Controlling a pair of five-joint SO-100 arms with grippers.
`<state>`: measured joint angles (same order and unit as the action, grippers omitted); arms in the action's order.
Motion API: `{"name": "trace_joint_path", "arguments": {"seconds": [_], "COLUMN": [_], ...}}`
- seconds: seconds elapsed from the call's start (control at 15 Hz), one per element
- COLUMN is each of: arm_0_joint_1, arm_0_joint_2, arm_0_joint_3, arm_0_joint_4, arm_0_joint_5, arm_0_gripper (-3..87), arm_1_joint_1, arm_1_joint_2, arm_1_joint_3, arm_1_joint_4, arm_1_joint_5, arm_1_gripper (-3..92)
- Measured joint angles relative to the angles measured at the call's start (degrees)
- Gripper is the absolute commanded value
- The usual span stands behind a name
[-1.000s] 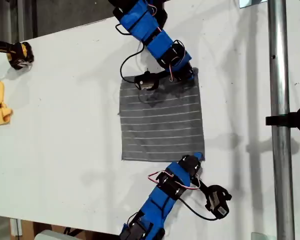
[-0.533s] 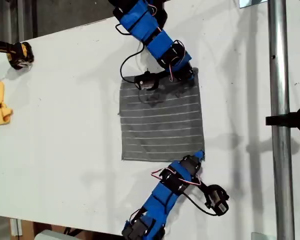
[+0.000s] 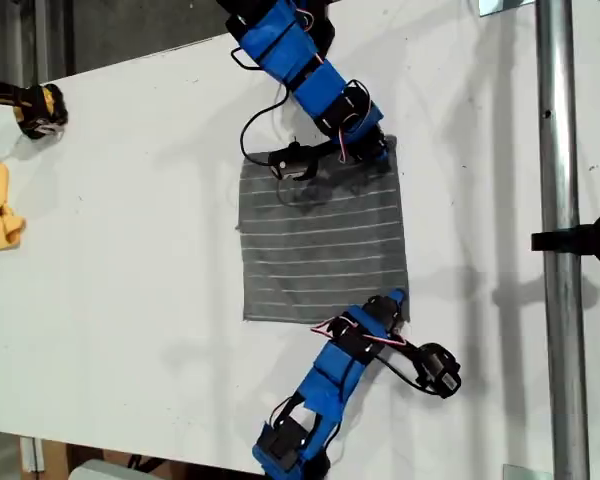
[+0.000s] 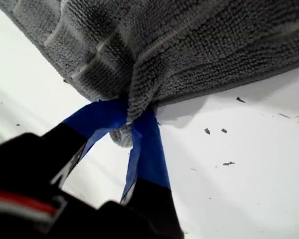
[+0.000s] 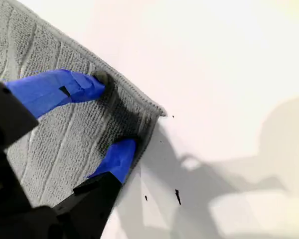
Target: Grasp corners of a towel and fold twice.
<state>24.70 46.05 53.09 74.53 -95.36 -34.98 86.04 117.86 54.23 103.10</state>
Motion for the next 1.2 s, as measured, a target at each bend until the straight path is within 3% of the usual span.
{"name": "trace_joint_path", "arguments": {"seconds": [0.27,0.47,0.73,0.93,1.2], "arm_0_joint_1": [0.0,-0.9,-1.5,1.1,6.0], "arm_0_joint_2": [-1.3,-2.3,1.2,6.1,9.4], "arm_0_joint_3": [-0.3,0.2,0.3,-0.7,-0.9], "arm_0_joint_4": [-1.7,-3.8,-2.8,0.4,-0.6], "arm_0_joint_5": [-2.6,-3.2,1.5,3.1,3.2], "arm_0_gripper": [-1.4,-1.3,-1.3,-1.3,-1.3], "arm_1_joint_1": [-0.3,-0.5,-1.0,-3.7,-8.4], "arm_1_joint_2": [0.0,0.0,1.4,1.9,-4.8], "arm_1_joint_3": [0.0,0.0,0.0,-6.9,-23.2], "arm_1_joint_4": [0.0,-0.1,1.0,8.2,17.2], "arm_1_joint_5": [0.0,0.3,0.3,0.5,0.4], "arm_1_gripper": [-0.1,-0.1,-0.1,-0.1,-0.1]}}
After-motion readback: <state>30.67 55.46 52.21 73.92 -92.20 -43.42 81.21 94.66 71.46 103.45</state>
